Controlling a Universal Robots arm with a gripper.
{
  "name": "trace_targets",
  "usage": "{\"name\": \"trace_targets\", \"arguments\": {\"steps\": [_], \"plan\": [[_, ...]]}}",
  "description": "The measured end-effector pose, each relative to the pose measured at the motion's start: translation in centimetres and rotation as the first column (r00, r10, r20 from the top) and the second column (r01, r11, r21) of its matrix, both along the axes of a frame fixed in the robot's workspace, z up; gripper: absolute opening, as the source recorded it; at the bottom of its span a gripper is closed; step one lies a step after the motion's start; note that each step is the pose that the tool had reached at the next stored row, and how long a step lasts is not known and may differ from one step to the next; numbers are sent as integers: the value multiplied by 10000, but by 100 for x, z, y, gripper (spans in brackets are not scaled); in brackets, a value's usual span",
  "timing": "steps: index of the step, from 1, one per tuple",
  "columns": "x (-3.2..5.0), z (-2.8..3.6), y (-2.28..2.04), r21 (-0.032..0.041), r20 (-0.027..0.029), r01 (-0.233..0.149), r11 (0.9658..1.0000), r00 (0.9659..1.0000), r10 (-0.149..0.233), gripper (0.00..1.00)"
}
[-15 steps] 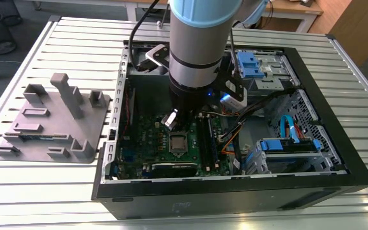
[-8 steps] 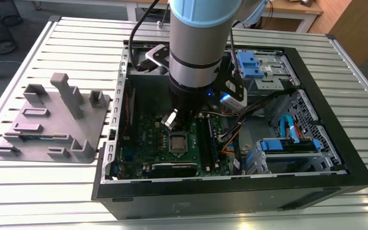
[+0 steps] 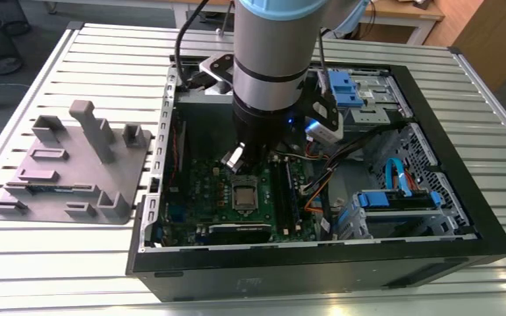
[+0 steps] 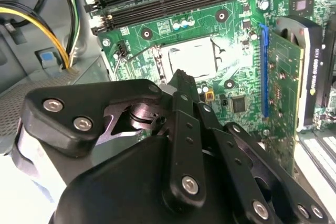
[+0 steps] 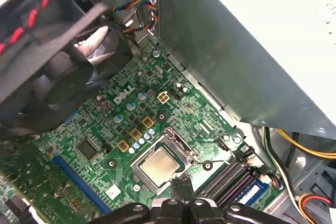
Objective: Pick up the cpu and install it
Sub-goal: 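Install the first cpu locking lever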
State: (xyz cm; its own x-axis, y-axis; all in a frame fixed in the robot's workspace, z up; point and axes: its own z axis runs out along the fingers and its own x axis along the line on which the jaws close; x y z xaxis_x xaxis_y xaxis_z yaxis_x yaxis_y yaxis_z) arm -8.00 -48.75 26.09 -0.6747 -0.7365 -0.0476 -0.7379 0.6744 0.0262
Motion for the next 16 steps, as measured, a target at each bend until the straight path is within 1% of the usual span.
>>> {"name": "trace_targets", "arguments": {"steps": [2, 4, 6, 11, 16], "plan": [[0, 13, 5, 5, 2, 1, 10000, 10000, -1, 11], [-1, 14, 32, 4, 2, 6, 10000, 10000, -6, 11], [0, 14, 75, 3, 5, 14, 10000, 10000, -14, 11], [0, 12, 197, 2, 11, 36, 10000, 10000, -36, 11], [6, 9, 295, 2, 15, 44, 10000, 10000, -44, 11]]}}
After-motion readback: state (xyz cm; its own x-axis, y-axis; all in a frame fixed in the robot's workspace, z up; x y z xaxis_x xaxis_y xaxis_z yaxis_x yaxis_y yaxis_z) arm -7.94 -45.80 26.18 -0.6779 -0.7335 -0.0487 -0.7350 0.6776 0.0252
